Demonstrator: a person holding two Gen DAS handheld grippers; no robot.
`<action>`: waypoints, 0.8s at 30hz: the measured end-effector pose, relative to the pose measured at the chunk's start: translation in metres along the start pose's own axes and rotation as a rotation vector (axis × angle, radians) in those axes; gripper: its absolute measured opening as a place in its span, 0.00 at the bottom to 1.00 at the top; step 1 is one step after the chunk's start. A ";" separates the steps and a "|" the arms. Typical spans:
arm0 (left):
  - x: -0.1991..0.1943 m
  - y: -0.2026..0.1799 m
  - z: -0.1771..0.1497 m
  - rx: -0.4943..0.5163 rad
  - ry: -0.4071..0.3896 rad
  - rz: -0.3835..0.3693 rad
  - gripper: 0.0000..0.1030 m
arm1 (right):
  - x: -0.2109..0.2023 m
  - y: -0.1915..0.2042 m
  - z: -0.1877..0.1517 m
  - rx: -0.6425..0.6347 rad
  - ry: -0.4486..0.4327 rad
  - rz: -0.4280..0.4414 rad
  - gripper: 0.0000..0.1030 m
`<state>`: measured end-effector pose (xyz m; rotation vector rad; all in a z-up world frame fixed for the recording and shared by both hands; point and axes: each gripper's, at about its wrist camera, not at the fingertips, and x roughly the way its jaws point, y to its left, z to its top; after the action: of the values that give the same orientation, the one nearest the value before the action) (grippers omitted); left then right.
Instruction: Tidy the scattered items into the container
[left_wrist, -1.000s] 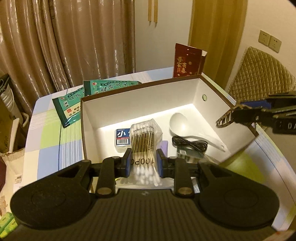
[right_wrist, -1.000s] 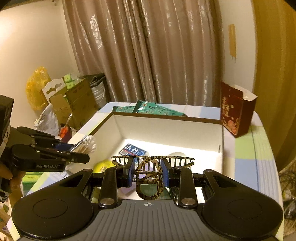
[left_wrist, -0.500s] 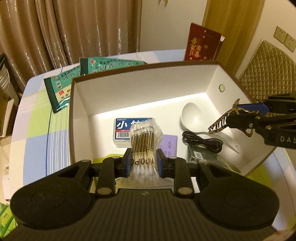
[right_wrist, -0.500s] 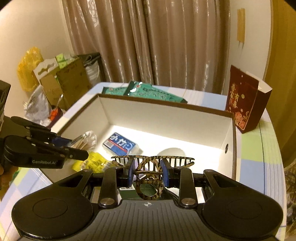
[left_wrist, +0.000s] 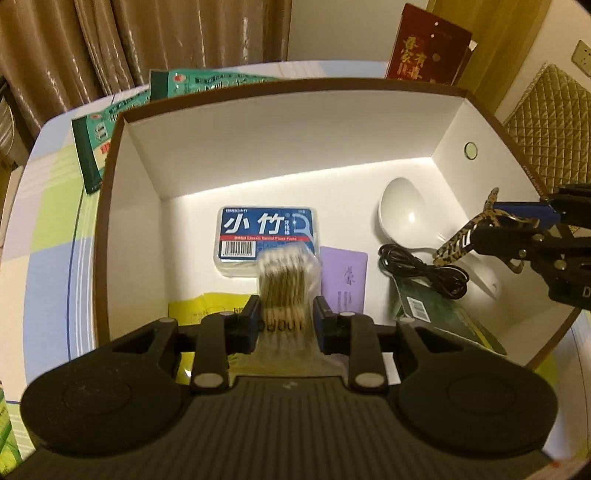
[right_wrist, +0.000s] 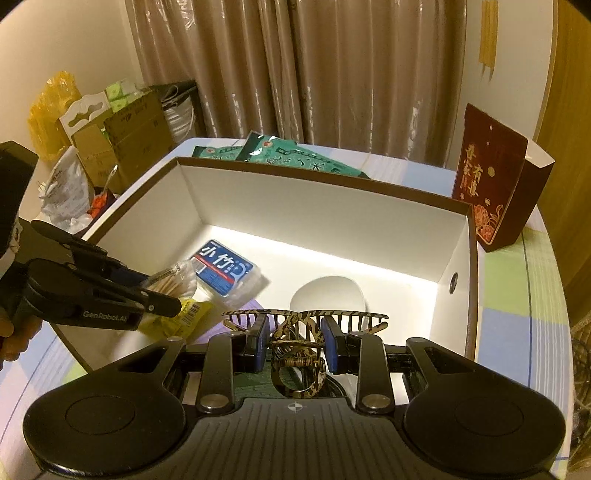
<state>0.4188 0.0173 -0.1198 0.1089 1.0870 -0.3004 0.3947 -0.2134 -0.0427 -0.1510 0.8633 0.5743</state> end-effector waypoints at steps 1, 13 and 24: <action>0.001 0.000 0.000 -0.001 0.004 0.001 0.26 | 0.001 -0.001 0.000 0.000 0.003 0.000 0.26; 0.000 0.001 0.000 -0.008 -0.003 0.007 0.49 | 0.009 -0.005 -0.006 -0.027 0.045 -0.005 0.27; -0.010 -0.003 0.001 0.011 -0.040 0.024 0.62 | 0.011 0.002 -0.007 -0.096 0.036 -0.025 0.66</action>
<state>0.4147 0.0163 -0.1100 0.1255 1.0440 -0.2858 0.3942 -0.2095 -0.0553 -0.2601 0.8682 0.5913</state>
